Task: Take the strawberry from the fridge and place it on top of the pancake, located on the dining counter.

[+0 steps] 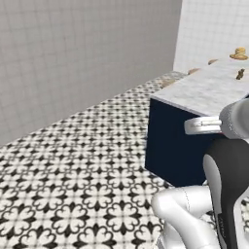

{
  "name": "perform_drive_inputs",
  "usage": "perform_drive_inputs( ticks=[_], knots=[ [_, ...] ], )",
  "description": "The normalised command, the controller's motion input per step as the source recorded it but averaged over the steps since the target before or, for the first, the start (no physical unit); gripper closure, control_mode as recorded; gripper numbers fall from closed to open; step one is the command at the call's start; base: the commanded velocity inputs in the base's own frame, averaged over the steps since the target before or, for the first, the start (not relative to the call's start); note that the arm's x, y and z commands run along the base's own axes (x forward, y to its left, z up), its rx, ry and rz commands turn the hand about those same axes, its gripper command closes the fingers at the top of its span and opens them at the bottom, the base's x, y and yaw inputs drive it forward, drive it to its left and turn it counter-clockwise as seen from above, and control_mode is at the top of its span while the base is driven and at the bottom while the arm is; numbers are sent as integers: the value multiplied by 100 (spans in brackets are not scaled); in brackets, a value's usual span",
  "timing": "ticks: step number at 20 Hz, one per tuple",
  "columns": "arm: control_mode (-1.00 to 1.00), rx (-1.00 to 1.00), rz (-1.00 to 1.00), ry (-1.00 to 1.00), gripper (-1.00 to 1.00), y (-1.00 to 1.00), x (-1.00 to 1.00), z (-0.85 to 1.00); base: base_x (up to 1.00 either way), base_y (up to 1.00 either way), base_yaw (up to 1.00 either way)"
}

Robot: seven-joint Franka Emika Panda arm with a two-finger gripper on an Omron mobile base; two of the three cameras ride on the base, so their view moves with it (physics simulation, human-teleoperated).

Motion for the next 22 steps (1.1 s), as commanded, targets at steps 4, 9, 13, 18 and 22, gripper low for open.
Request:
perform_drive_inputs(
  ticks=[4,9,13,18,22],
  knots=[
    [100,0,0,0,100,0,0,0,100,96,-40],
    [100,0,0,0,100,0,0,0,100,96,-44],
    [100,0,0,0,100,0,0,0,100,97,-47],
    [100,0,0,0,100,0,0,0,100,98,-47],
    [100,0,0,0,100,0,0,0,100,98,-48]
  ],
)
